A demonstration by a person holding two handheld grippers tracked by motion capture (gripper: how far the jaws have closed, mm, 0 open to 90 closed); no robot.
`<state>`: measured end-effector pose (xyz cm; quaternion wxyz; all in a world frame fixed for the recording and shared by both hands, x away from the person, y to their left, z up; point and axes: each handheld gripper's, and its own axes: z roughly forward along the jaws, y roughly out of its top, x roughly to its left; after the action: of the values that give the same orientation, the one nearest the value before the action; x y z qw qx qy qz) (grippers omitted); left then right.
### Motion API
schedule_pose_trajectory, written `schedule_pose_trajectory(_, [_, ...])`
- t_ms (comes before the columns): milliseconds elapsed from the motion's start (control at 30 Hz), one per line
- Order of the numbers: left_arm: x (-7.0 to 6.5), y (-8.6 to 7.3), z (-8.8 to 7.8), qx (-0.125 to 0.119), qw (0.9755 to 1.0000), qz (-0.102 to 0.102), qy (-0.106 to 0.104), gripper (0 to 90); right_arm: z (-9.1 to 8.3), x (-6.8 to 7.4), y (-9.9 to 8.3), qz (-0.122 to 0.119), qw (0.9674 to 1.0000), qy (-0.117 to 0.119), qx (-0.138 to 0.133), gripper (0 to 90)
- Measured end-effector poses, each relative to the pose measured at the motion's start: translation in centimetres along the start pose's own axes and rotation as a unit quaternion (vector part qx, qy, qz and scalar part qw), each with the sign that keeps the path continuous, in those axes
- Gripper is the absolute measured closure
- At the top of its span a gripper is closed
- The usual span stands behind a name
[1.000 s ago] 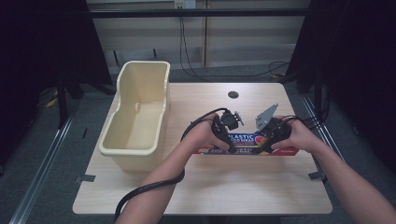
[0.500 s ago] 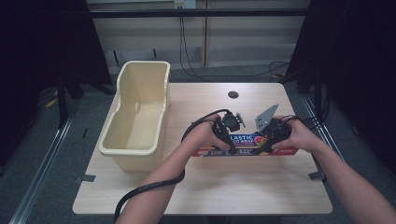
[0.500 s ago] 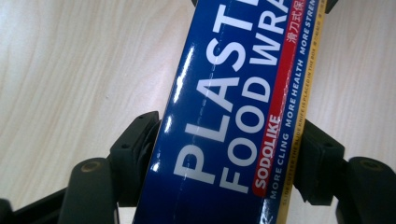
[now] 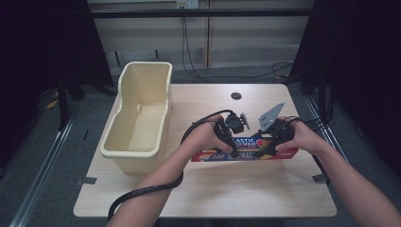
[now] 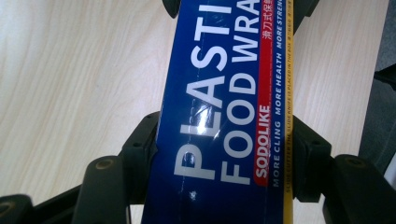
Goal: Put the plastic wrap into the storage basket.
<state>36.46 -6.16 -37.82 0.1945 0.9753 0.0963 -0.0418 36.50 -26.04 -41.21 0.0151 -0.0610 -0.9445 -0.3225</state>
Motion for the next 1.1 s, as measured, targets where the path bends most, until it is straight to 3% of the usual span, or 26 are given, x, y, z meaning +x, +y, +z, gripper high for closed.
schedule_pose_trajectory(100, [0.0, -0.2, -0.6, -0.005, 0.9999, -0.009, 0.006, 40.1, -0.3, 0.0, 0.2, 0.007, 0.9998, -0.005, -0.019, 26.8])
schedule_pose_trajectory(200, [0.4, -0.6, -1.3, 0.000, 0.9996, -0.023, 0.015, 40.2, -0.9, -0.4, 0.0, 0.025, 0.9990, -0.026, -0.027, 16.7])
schedule_pose_trajectory(300, [0.8, -1.3, -2.0, -0.001, 0.9992, -0.036, 0.018, 40.3, -1.9, -0.9, -0.5, 0.056, 0.9960, -0.049, -0.048, 9.0])
schedule_pose_trajectory(500, [1.5, -2.2, -3.3, 0.004, 0.9974, -0.070, 0.018, 40.2, -3.0, -1.2, -1.2, 0.087, 0.9912, -0.083, -0.056, 2.9])
schedule_pose_trajectory(700, [1.6, -2.7, -4.5, 0.009, 0.9957, -0.087, 0.028, 40.2, -3.6, -1.4, -1.9, 0.117, 0.9852, -0.103, -0.070, 0.5])
schedule_pose_trajectory(1000, [2.2, -4.0, -6.5, 0.006, 0.9922, -0.117, 0.045, 40.2, -3.9, -0.9, -2.6, 0.122, 0.9809, -0.139, -0.060, 0.0])
schedule_pose_trajectory(1100, [2.3, -4.4, -7.1, 0.005, 0.9908, -0.126, 0.048, 40.2, -3.6, -0.5, -2.9, 0.127, 0.9805, -0.138, -0.057, 0.0])
